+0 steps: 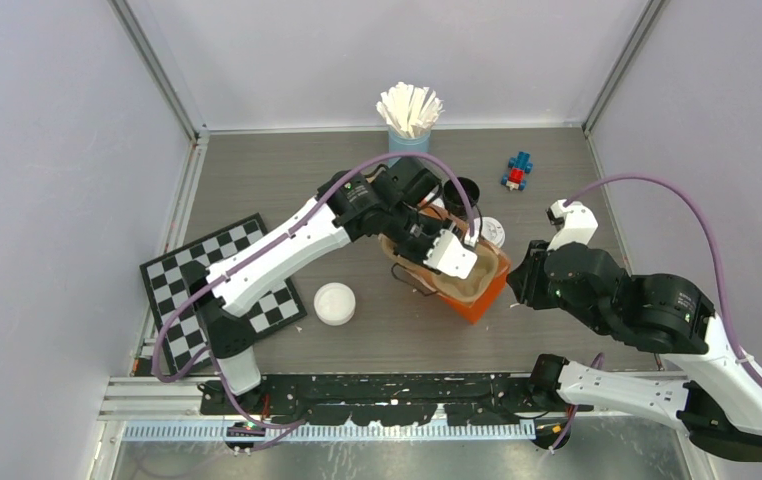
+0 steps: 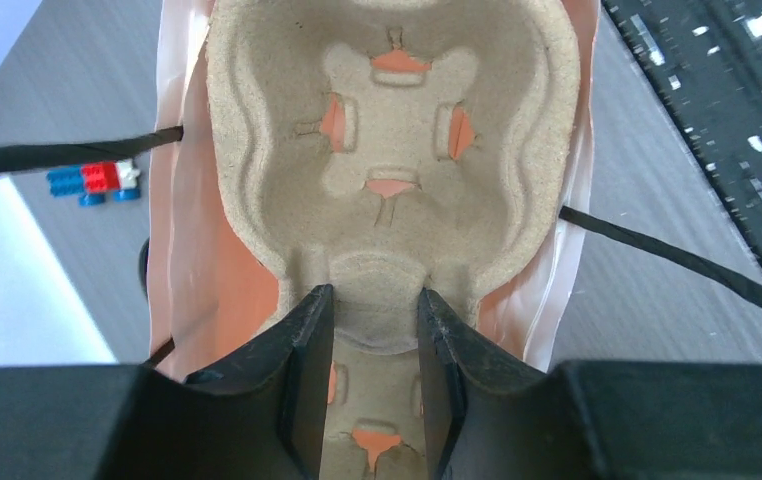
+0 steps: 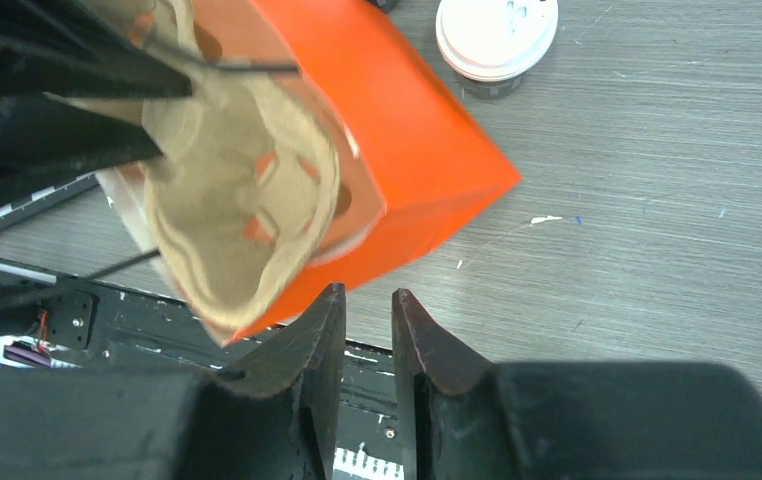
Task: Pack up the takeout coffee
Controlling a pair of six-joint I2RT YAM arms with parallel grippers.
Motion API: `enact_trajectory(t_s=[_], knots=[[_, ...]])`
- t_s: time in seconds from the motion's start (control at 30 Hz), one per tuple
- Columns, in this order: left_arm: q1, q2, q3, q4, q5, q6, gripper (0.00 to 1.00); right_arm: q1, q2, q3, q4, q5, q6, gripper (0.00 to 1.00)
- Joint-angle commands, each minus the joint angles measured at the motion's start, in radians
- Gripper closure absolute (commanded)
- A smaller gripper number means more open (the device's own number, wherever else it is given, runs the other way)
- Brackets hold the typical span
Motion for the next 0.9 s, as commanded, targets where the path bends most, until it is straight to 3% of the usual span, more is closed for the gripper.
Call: enact_trajectory(t_s=[0.0,0.17,0.43,0.53,0.63,0.87], knots=[[0.024,-0.008,-0.01,0.091,-0.023,0.039,0.69,0.002,-0.009,0.007,0.013,0.018,0.028,0.7],[0.043,0.016,0.015,0.117,-0.001,0.045,0.69,0.002,-0.01,0.018,-0.012,0.03,0.072,0.67],[0.069,0.055,0.042,0.133,-0.017,0.028,0.7,0.002,0.016,0.013,0.012,0.069,0.353,0.52],[0.077,0.059,0.044,0.133,-0.014,0.027,0.7,0.002,0.044,0.028,0.063,0.114,0.452,0.52],[0.078,0.058,0.049,0.127,-0.015,0.029,0.71,0.002,0.076,0.051,0.012,0.192,0.572,0.52],[0.085,0.05,0.038,0.128,-0.014,0.028,0.71,0.001,0.099,0.045,0.012,0.337,0.636,0.53]])
